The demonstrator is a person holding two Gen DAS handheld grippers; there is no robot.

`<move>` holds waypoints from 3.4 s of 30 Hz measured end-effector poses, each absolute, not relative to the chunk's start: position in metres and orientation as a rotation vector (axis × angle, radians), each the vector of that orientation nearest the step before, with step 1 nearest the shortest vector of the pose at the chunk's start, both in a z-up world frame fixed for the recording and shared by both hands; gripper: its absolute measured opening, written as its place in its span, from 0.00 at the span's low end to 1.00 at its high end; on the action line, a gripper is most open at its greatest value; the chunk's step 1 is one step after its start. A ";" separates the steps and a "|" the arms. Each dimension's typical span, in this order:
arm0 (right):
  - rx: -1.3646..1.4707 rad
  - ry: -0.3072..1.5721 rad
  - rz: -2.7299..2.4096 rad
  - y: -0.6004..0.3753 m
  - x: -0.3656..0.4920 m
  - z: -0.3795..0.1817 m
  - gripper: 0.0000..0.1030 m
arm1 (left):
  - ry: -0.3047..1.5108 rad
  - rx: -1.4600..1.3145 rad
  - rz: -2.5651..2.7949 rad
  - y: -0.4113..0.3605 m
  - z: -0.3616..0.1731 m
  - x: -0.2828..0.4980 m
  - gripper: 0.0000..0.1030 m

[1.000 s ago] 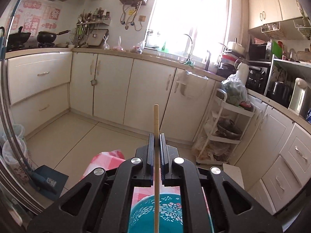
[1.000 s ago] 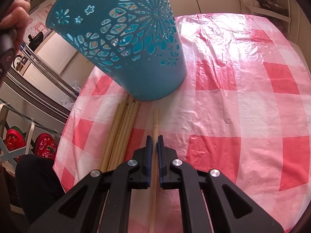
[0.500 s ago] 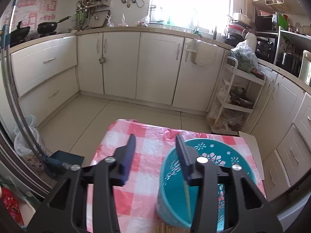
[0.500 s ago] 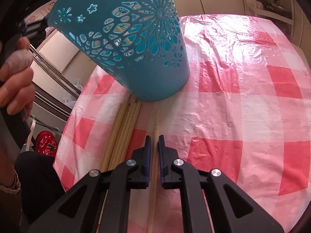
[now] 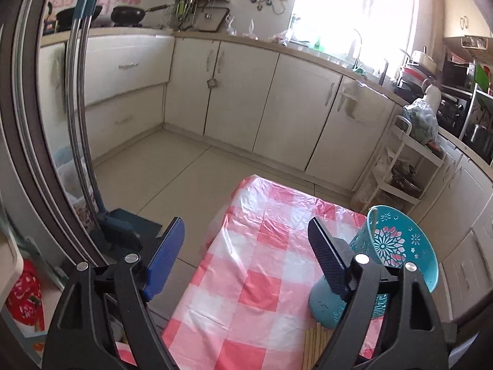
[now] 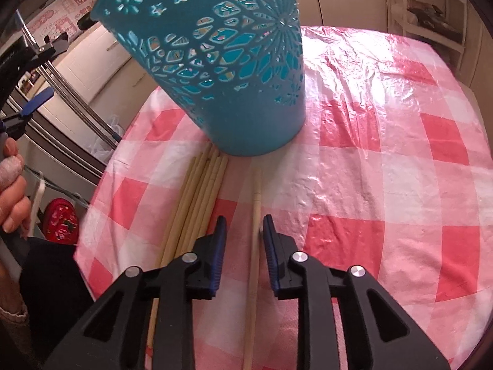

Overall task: Organize utensils
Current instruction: 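Lift the chopstick over the teal basket and open the right gripper, then return the right gripper to the chopstick bundle and grasp one chopstick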

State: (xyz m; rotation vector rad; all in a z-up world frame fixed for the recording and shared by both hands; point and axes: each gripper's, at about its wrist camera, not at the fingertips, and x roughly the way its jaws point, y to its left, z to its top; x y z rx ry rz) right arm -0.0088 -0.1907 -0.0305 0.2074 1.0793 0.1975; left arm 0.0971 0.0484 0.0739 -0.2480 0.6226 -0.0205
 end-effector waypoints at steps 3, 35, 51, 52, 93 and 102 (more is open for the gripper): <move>-0.056 1.063 0.133 -0.163 -0.013 -0.028 0.05 | 0.625 -0.252 -0.019 0.054 0.074 0.098 0.76; 0.417 0.368 -0.027 -0.220 0.071 0.161 0.06 | 0.678 -0.231 -0.032 0.051 0.066 0.097 0.76; 0.238 0.431 -0.010 -0.201 0.015 0.127 0.29 | 0.695 -0.278 -0.035 0.062 0.066 0.098 0.78; 0.233 0.421 -0.013 -0.201 0.007 0.128 0.30 | 0.694 -0.276 -0.036 0.061 0.066 0.098 0.78; 0.251 0.867 0.061 -0.160 -0.059 -0.025 0.27 | 0.905 -0.112 -0.089 0.056 0.011 0.060 0.80; 0.220 0.888 0.060 -0.153 -0.038 -0.034 0.25 | 0.940 -0.030 -0.108 0.037 0.000 0.061 0.80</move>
